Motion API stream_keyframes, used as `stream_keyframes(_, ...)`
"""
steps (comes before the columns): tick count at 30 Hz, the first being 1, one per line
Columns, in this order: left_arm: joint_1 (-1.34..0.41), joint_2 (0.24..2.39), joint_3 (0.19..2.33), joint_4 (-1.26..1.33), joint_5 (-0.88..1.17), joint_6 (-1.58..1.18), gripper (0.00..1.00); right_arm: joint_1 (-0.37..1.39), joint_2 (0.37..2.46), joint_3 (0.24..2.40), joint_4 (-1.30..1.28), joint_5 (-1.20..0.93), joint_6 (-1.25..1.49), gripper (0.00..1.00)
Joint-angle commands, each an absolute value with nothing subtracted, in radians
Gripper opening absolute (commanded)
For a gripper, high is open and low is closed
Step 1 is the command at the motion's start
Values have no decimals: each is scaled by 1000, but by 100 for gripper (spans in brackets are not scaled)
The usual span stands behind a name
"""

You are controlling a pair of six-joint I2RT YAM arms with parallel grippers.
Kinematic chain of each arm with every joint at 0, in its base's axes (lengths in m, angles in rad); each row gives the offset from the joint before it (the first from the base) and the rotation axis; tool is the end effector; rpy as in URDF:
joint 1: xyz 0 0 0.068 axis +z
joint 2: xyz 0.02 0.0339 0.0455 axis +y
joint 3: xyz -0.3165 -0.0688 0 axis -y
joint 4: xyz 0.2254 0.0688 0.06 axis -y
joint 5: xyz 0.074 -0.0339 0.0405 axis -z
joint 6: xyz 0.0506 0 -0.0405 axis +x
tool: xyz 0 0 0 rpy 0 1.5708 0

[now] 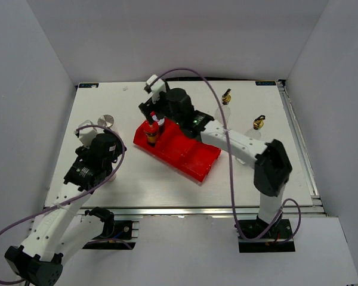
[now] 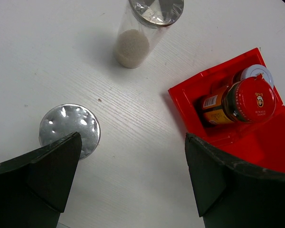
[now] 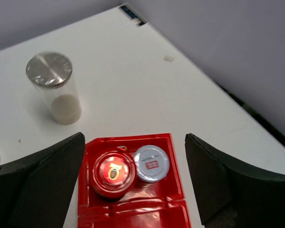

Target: Organize the condiment bottles

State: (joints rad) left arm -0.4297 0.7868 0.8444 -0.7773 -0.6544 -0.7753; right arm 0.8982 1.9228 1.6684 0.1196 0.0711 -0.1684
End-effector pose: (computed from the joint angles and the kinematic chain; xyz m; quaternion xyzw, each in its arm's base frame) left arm 0.1073 -0.0153 0.3352 -0.2790 0.8268 0.0196 0.4880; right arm 0.3054 0.3777 0.3952 -0.3625 0.6600 0.2096 0.6237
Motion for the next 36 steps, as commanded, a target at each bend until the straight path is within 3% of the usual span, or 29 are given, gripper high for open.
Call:
stream_keyframes(1,-426,795,848,-758,-663,-792,98,887,1741,1609,176,295,-212,89)
stream_keyframes(10,-426,813,818,-738,-630,-799,98,695,1543,1599,-57,417,-161,89)
stream_keyframes(18,-426,808,813,-742,-640,-793,98,503,1441,1476,-158,301,-57,90)
stream_keyframes(26,-426,815,811,-741,-643,-788,98,414,1460,1419,-181,153,-44,89)
stream_keyframes(36,-426,816,818,-747,-649,-788,98,399,1549,1371,-88,244,-8,86)
